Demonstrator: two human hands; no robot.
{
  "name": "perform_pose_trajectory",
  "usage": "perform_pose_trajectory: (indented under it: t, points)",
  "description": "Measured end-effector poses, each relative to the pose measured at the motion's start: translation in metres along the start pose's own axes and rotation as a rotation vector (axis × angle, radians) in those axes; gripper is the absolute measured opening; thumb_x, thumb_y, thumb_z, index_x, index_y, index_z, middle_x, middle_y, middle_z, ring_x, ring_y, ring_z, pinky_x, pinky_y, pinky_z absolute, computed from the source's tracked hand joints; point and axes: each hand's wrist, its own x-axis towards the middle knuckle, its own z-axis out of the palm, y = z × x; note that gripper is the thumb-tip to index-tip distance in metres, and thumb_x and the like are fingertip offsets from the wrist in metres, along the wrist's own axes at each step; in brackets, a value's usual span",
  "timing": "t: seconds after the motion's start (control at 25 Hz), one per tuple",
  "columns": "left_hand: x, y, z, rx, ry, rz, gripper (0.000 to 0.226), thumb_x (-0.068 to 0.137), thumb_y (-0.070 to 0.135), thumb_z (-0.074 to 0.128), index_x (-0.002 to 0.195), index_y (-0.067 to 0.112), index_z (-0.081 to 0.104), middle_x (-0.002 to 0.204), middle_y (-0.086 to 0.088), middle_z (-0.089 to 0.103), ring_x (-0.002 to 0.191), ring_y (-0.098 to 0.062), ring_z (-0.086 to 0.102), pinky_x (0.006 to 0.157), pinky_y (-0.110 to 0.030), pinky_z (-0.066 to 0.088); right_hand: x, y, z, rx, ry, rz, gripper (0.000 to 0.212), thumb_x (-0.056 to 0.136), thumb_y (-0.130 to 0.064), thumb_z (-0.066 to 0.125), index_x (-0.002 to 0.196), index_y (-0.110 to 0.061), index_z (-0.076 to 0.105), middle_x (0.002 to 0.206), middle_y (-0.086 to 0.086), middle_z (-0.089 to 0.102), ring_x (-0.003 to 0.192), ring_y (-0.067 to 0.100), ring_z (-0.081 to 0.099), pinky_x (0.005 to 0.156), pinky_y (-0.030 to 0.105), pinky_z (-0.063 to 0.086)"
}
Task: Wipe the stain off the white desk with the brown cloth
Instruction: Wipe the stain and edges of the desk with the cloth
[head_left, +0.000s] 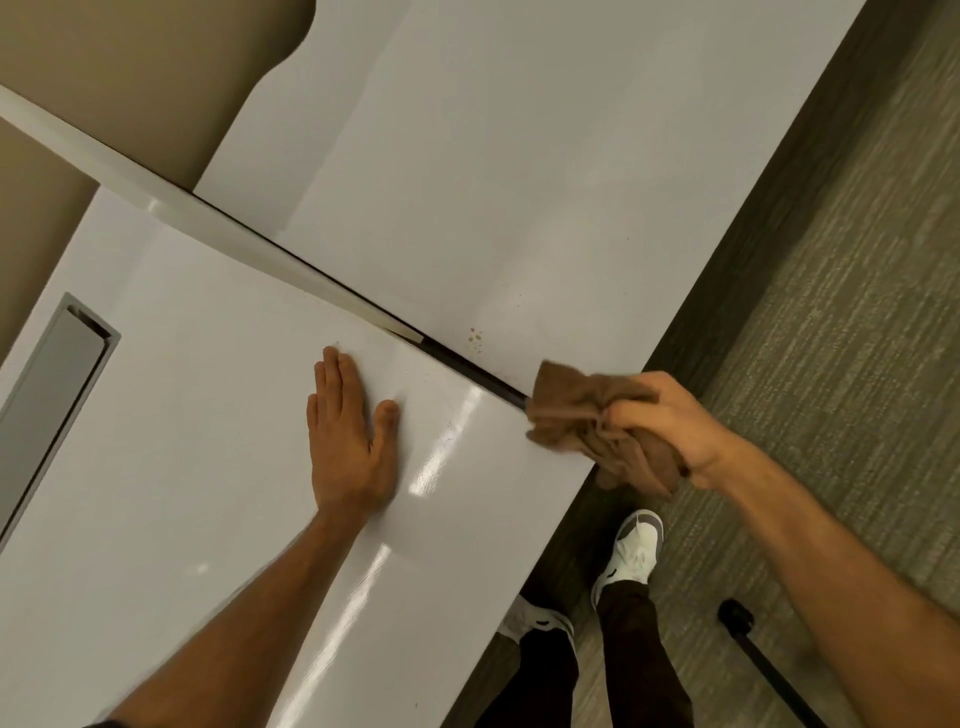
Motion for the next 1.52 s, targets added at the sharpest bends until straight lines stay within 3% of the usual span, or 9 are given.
perform_pose_trajectory:
  t: [0.2,0.36,0.52,0.68,0.8,0.96,1.16,1.36,1.52]
  points:
    - [0.001,-0.003,0.002,-0.003,0.018,0.012,0.073,0.105,0.054,0.024,0.166,0.021,0.0,0.176,0.009,-0.003,0.161,-0.008,-0.007,0.129,-0.029,-0.004,0.077,-0.039,0.074,0.03,-0.06,-0.004,0.023,0.088,-0.022,0.069,0.109,-0.031,0.075,0.105,-0.005,0.081,0.1,0.011,0.075,0.083,0.022,0.057]
    - [0.002,-0.004,0.004,0.009,0.037,0.016,0.073,0.104,0.052,0.023,0.166,0.021,0.001,0.176,0.008,-0.002,0.161,-0.008,-0.005,0.127,-0.024,-0.006,0.125,-0.054,0.123,-0.188,-0.178,-0.014,0.023,0.092,-0.026,0.067,0.113,-0.03,0.073,0.109,-0.001,0.08,0.106,0.018,0.074,0.104,0.037,0.054]
    - [0.001,-0.002,0.003,-0.004,0.032,0.015,0.074,0.104,0.054,0.022,0.167,0.019,0.002,0.176,0.006,-0.001,0.162,-0.01,-0.004,0.127,-0.028,-0.004,0.116,-0.048,0.118,-0.203,-0.121,-0.01,0.028,0.077,-0.029,0.077,0.106,-0.027,0.077,0.102,-0.004,0.081,0.099,0.014,0.076,0.097,0.033,0.058]
    - [0.001,-0.002,0.002,-0.008,0.04,0.028,0.074,0.104,0.054,0.022,0.166,0.019,0.002,0.176,0.005,-0.001,0.162,-0.012,-0.004,0.129,-0.032,-0.002,0.084,-0.037,0.089,-0.178,-0.121,0.041,0.025,0.07,-0.03,0.078,0.094,-0.037,0.076,0.095,-0.012,0.081,0.089,0.005,0.076,0.076,0.017,0.058]
    - [0.002,-0.004,0.003,0.002,0.039,0.03,0.073,0.106,0.052,0.024,0.166,0.018,0.001,0.176,0.004,-0.001,0.162,-0.014,-0.004,0.129,-0.033,-0.001,0.051,-0.022,0.064,-0.161,-0.081,0.075,0.035,0.062,-0.041,0.08,0.096,-0.042,0.072,0.093,-0.02,0.08,0.089,0.001,0.075,0.079,0.016,0.056]
    - [0.004,-0.007,0.005,-0.005,0.048,0.051,0.074,0.105,0.052,0.025,0.166,0.016,0.002,0.176,0.003,-0.001,0.162,-0.015,-0.004,0.129,-0.033,-0.001,0.011,0.007,0.045,-0.128,0.065,0.028,0.04,0.059,-0.049,0.079,0.097,-0.037,0.074,0.092,-0.015,0.079,0.089,0.005,0.075,0.082,0.025,0.058]
    - [0.005,-0.01,0.006,-0.008,0.063,0.082,0.074,0.105,0.049,0.024,0.165,0.009,0.007,0.176,-0.004,0.004,0.162,-0.021,0.0,0.131,-0.041,0.005,-0.039,0.047,0.061,0.105,0.412,-0.13,0.035,0.071,-0.039,0.08,0.106,-0.031,0.076,0.103,-0.004,0.079,0.098,0.016,0.075,0.087,0.034,0.061]
    - [0.003,-0.006,0.002,-0.135,0.09,0.118,0.069,0.104,0.039,0.026,0.163,0.005,0.019,0.175,-0.007,0.013,0.162,-0.022,0.004,0.131,-0.045,-0.001,-0.064,0.056,0.089,0.213,0.614,-0.253,0.017,0.081,-0.026,0.076,0.091,-0.039,0.078,0.096,-0.006,0.08,0.092,0.012,0.077,0.076,0.021,0.059]
    - [-0.04,-0.016,-0.013,-0.142,-0.054,0.617,0.061,0.108,0.034,0.032,0.162,0.006,0.028,0.172,-0.006,0.022,0.162,-0.022,0.009,0.127,-0.025,-0.009,-0.091,0.082,0.104,0.47,0.821,-0.273,0.025,0.082,-0.032,0.075,0.107,-0.03,0.076,0.109,0.0,0.079,0.1,0.017,0.075,0.089,0.034,0.062]
